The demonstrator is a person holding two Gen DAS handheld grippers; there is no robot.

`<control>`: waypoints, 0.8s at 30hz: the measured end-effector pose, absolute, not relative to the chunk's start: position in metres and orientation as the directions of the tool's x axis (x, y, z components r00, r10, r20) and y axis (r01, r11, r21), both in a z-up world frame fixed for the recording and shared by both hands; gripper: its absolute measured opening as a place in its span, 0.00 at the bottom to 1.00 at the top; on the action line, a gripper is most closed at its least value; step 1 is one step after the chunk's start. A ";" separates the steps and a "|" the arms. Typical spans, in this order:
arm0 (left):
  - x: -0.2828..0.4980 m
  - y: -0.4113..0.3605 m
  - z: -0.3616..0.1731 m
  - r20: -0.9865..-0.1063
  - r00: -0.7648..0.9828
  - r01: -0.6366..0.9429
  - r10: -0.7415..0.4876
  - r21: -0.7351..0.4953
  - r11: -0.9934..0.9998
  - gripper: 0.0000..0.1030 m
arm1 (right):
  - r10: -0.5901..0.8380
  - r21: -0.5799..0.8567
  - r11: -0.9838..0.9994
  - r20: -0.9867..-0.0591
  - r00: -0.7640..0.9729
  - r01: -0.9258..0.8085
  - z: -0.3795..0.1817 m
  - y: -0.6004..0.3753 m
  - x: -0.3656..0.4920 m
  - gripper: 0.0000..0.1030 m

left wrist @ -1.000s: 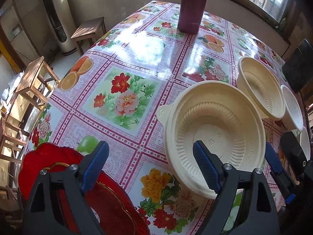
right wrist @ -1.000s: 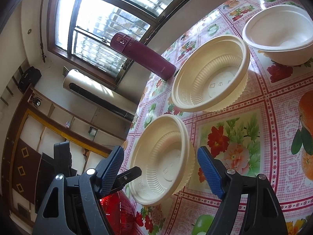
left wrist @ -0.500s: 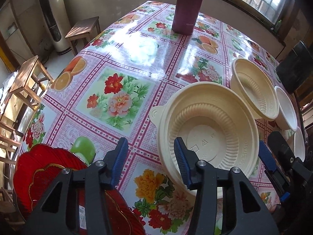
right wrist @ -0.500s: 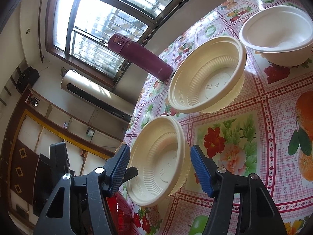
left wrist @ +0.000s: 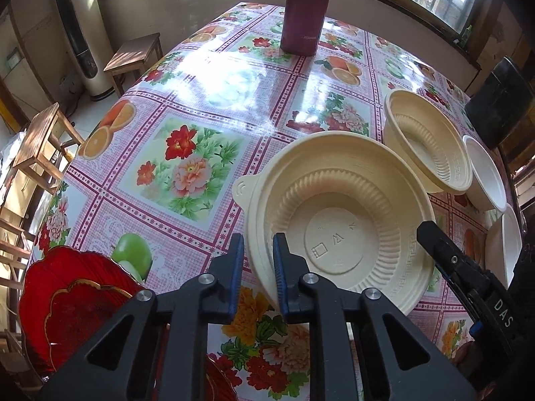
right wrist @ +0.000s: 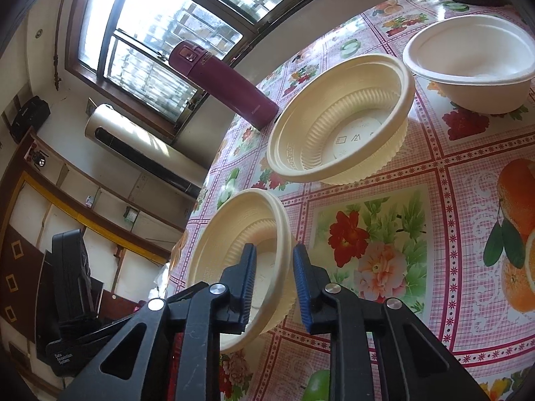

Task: Organize plates and bowls
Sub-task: 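Lift the beige bowl with the left gripper and carry it toward the red plates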

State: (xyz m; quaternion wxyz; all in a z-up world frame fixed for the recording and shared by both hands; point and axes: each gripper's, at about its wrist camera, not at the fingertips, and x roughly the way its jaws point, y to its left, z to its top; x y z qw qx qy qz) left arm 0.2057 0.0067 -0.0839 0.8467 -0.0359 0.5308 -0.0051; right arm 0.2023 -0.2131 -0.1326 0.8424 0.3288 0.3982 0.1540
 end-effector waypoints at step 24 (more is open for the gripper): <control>0.158 -0.009 -0.059 -0.852 0.524 -0.002 -0.013 -0.017 1.000 0.14 | 0.514 0.666 0.745 -0.526 0.678 -0.048 -0.114 -0.223 0.164 0.11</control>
